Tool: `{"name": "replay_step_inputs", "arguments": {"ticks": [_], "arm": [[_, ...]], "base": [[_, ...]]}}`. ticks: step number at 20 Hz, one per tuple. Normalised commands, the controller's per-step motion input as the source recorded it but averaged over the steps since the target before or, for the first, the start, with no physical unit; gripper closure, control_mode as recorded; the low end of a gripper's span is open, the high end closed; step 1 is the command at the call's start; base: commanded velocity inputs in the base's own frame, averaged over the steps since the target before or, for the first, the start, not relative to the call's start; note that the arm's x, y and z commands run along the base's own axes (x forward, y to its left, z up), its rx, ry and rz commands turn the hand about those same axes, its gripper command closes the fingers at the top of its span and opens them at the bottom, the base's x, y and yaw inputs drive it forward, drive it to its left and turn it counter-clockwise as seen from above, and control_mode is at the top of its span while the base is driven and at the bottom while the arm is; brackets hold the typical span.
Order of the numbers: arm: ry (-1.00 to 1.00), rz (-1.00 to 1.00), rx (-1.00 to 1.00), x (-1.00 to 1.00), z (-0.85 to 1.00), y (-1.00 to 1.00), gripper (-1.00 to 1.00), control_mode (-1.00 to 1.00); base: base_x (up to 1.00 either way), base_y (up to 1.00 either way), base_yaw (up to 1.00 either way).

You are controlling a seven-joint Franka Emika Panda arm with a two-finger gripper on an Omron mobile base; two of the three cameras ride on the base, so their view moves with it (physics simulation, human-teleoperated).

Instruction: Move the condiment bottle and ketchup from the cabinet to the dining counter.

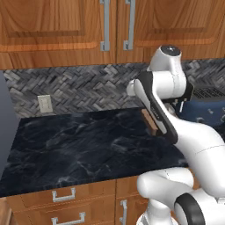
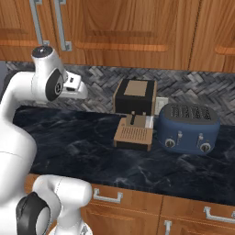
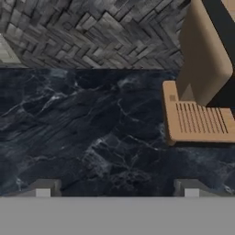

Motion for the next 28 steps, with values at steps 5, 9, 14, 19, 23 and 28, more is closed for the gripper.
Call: {"name": "replay_step_inputs", "arguments": {"ticks": [5,9,14,19,23,28], "arm": [[-0.07,-0.06,0.0,-0.01,0.7,0.3,-1.0,-1.0],[-0.08,-0.03,0.0,-0.01,0.73,0.2,-1.0,-1.0],[-0.21,0.0,-0.03,-0.08,0.62,0.15,-1.0,-1.0],[-0.26,0.0,-0.05,-0.02,0.57,0.06,-1.0,-1.0],[-0.2,-0.02,-0.01,0.01,0.55,0.0,-1.0,-1.0],[-0.14,-0.01,0.0,0.14,0.44,0.0,-1.0,-1.0]], "base": [[0.0,0.0,0.0],[0.0,0.0,0.0],[0.0,0.0,0.0],[0.0,0.0,0.0],[0.0,0.0,0.0],[0.0,0.0,0.0]]}}
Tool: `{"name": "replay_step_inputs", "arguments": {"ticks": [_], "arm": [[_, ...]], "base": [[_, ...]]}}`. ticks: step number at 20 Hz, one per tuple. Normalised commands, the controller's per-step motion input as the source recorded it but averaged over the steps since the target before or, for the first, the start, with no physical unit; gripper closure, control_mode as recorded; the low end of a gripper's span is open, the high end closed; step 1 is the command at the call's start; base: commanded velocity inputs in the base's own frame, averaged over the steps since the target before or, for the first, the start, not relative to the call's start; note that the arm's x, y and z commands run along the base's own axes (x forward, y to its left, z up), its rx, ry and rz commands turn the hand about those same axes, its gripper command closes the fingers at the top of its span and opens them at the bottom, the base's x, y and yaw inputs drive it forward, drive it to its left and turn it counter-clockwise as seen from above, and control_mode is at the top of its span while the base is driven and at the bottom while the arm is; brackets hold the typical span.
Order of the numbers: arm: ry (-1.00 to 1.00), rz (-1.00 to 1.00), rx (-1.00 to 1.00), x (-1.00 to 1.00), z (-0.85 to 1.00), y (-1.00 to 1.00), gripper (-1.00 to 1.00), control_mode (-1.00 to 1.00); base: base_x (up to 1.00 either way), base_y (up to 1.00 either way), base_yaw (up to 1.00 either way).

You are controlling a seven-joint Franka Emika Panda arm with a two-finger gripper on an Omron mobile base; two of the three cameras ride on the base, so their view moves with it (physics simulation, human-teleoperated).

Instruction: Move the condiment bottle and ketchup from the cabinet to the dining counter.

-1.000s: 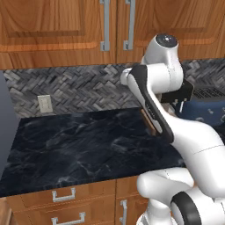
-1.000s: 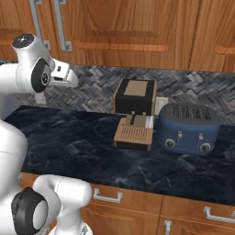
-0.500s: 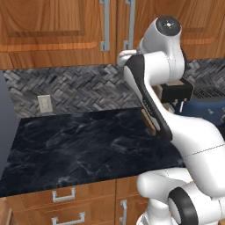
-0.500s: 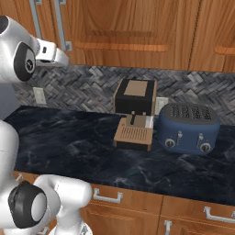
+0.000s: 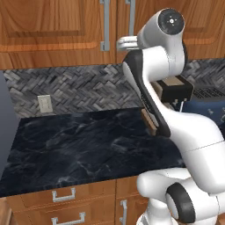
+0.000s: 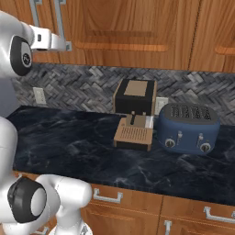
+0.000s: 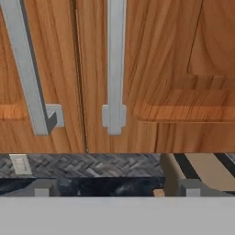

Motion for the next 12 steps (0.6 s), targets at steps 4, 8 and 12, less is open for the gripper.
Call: {"name": "replay_step_inputs", "arguments": {"ticks": [4,8,12], "arm": [[-0.02,0.0,0.0,0.26,0.39,0.01,-1.0,-1.0],[0.0,0.0,0.0,0.4,0.24,-0.01,-1.0,-1.0],[0.01,0.0,0.0,0.5,0.08,-0.02,-1.0,-1.0]], "base": [[0.0,0.0,0.0],[0.0,0.0,0.0],[0.0,0.0,0.0]]}}
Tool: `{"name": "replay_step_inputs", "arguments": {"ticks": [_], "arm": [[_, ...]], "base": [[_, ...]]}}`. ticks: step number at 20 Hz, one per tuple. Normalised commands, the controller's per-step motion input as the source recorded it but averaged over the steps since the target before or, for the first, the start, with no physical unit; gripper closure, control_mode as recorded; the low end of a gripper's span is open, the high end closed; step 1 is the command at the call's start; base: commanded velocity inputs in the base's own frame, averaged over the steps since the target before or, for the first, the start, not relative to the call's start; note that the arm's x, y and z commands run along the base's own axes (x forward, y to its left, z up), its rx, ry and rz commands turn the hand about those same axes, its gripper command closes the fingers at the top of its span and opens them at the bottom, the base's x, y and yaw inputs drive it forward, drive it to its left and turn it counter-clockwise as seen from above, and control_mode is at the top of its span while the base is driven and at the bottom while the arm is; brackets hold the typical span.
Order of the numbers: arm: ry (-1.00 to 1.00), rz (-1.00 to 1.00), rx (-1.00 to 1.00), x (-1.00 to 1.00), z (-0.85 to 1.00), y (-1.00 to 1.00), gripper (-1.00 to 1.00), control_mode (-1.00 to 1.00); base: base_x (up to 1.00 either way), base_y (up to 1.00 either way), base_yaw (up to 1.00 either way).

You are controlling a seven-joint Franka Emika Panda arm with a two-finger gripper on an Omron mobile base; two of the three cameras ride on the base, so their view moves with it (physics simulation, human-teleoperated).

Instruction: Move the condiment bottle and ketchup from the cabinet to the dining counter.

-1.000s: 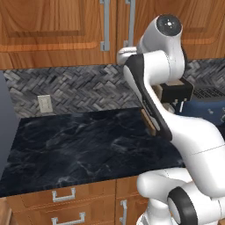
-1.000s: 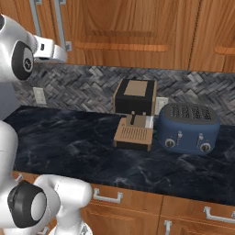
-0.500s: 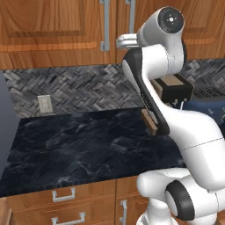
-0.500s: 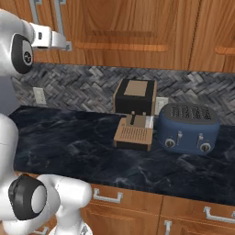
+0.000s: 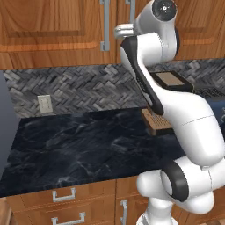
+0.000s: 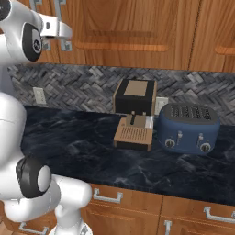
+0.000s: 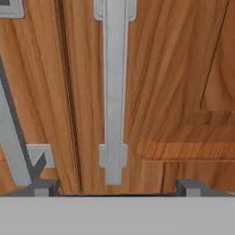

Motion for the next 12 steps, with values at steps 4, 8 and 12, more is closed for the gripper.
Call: {"name": "replay_step_inputs", "arguments": {"ticks": [4,8,12], "arm": [[0.0,0.0,0.0,0.5,0.02,0.0,-1.0,-1.0],[0.01,0.0,0.0,0.47,0.0,0.0,-1.0,-1.0],[0.01,0.0,0.0,0.47,0.0,0.0,-1.0,-1.0]], "base": [[0.0,0.0,0.0],[0.0,0.0,0.0],[0.0,0.0,0.0]]}}
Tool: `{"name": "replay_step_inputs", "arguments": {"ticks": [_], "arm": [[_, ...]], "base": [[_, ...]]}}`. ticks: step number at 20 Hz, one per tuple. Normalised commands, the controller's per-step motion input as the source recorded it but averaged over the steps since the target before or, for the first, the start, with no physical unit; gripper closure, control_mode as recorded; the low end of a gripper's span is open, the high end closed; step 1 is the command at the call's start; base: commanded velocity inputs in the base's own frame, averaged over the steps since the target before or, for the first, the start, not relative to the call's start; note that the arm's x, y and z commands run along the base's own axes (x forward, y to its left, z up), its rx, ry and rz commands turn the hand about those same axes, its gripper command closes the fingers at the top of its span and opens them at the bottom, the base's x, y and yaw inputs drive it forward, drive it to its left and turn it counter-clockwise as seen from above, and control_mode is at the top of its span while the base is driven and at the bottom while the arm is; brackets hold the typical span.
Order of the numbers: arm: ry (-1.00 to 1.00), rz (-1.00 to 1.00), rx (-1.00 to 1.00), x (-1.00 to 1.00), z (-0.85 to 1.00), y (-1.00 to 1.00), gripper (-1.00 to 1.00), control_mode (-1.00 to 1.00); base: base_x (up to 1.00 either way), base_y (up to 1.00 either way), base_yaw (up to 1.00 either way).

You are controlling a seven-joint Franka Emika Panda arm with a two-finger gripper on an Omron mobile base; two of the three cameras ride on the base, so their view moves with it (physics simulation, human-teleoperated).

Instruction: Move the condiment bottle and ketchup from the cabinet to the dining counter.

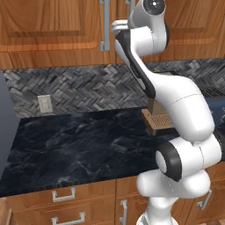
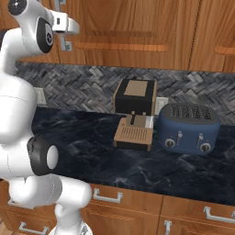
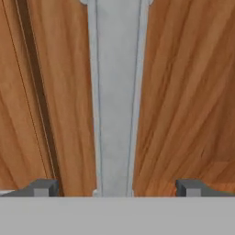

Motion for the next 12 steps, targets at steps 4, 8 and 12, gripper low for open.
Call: {"name": "replay_step_inputs", "arguments": {"ticks": [4,8,12], "arm": [[0.0,0.0,0.0,0.42,0.0,0.02,-1.0,-1.0],[0.03,-0.03,0.01,0.3,-0.05,-0.02,1.0,-1.0],[0.08,-0.13,0.0,0.05,-0.16,-0.39,1.0,-1.0]], "base": [[0.0,0.0,0.0],[0.0,0.0,0.0],[0.0,0.0,0.0]]}}
